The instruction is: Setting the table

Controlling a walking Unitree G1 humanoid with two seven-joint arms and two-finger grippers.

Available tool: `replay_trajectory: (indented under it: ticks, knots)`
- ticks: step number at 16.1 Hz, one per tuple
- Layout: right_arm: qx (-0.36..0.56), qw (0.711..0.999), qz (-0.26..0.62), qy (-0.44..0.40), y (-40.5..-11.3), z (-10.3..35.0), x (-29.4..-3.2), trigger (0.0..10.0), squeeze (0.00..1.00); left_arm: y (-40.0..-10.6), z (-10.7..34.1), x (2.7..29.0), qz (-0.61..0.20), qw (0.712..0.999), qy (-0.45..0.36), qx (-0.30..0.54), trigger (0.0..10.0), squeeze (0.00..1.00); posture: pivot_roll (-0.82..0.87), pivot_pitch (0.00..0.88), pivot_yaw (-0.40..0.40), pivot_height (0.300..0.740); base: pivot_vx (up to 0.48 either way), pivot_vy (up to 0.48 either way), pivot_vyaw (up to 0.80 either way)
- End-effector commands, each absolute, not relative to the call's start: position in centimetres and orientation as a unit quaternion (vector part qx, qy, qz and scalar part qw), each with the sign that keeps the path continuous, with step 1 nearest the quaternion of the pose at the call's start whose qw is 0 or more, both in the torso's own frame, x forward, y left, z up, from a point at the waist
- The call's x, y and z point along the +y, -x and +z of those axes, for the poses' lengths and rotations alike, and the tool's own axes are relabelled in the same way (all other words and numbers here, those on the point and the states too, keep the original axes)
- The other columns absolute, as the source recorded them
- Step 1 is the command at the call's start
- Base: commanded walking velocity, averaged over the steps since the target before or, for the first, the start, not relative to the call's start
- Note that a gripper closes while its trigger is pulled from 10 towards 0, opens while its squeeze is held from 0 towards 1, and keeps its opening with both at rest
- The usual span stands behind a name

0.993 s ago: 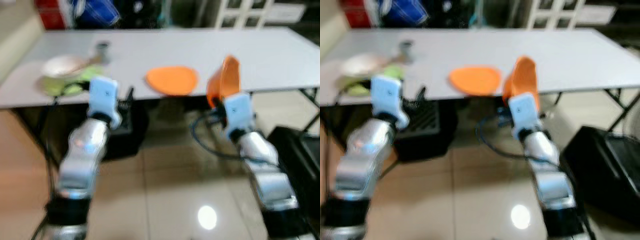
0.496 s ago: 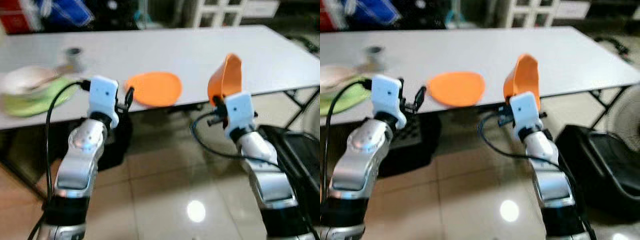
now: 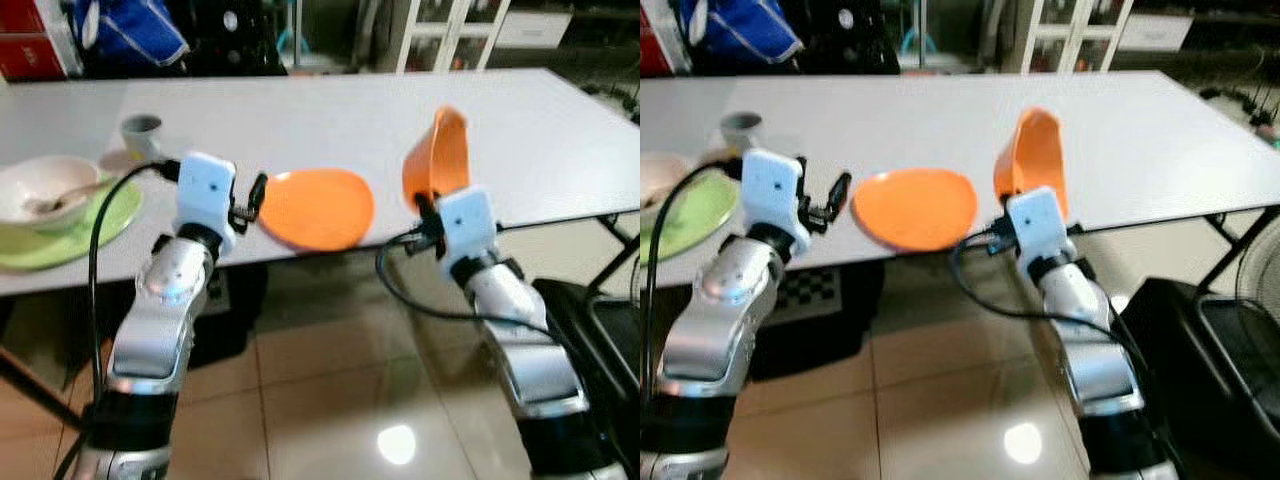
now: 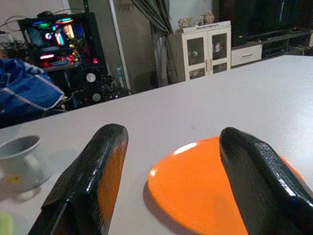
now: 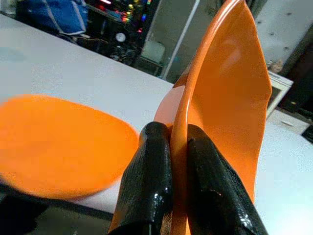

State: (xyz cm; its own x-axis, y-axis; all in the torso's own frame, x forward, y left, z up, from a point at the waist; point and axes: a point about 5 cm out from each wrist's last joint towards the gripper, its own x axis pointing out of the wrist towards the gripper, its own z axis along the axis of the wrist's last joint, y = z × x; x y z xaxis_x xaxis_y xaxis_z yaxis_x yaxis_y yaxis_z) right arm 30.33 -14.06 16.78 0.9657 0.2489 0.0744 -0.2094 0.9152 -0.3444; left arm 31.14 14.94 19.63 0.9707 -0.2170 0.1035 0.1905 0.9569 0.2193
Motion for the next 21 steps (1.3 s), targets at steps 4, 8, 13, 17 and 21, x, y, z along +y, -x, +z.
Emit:
replay_trajectory:
  ticks: [4,8,13,17,21]
  knots:
    - [-0.084,0.974,0.094,0.187,-30.45,17.99,-15.21,10.0,0.00,-31.19,19.95,13.85,-0.122,0.984,-0.110,-0.070,10.0,0.00,0.00,0.000,-0.040,0.740,0.426,0.000,0.00]
    - [-0.085,0.973,0.098,0.189,-30.39,17.91,-14.99,10.0,0.00,-31.02,20.02,13.76,-0.128,0.983,-0.114,-0.072,10.0,0.00,0.01,0.000,-0.044,0.740,0.426,0.000,0.00]
    - [-0.080,0.974,0.099,0.186,-30.06,17.53,-15.06,10.0,0.00,-30.56,19.75,13.97,-0.130,0.982,-0.116,-0.066,10.0,0.00,0.01,0.000,-0.041,0.740,0.427,0.000,0.00]
    - [-0.077,0.974,0.098,0.192,-30.05,17.47,-15.47,10.0,0.00,-30.42,19.53,13.89,-0.131,0.983,-0.116,-0.062,10.0,0.00,0.01,0.000,-0.041,0.740,0.427,0.000,0.00]
    - [-0.077,0.971,0.101,0.200,-30.33,17.60,-15.79,10.0,0.00,-30.33,19.28,13.95,-0.129,0.983,-0.122,-0.056,10.0,0.00,0.01,0.000,-0.053,0.740,0.396,0.000,0.00]
